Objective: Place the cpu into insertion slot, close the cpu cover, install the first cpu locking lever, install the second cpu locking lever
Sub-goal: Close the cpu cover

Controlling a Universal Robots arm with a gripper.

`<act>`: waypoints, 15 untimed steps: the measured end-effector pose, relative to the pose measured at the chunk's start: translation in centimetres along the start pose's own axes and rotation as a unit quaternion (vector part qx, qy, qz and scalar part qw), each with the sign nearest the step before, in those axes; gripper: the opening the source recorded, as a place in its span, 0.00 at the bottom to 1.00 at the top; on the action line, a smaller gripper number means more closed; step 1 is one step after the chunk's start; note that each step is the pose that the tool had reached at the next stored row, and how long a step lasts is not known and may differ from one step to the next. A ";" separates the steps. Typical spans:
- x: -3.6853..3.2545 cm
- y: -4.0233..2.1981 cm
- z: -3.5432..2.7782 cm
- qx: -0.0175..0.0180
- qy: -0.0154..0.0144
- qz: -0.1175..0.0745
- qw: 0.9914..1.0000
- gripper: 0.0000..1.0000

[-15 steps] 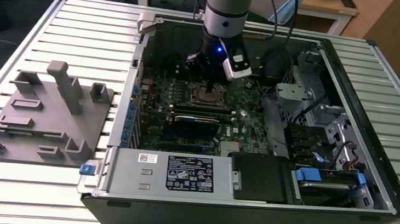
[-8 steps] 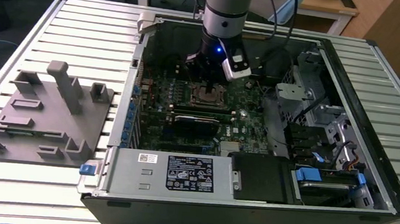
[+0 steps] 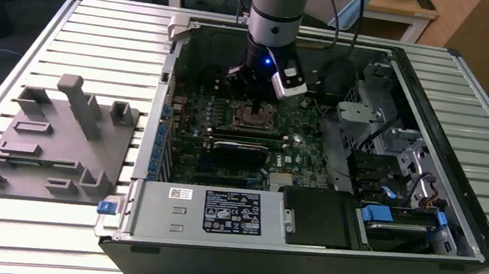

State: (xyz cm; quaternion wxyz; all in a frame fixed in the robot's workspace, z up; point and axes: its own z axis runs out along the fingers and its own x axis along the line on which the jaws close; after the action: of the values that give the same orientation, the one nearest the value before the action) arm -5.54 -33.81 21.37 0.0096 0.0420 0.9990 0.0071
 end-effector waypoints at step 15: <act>-0.06 0.00 -0.22 0.000 0.001 0.000 1.000 0.11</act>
State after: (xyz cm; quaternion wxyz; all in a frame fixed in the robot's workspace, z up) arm -5.49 -33.82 21.59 0.0087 0.0420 0.9991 0.0069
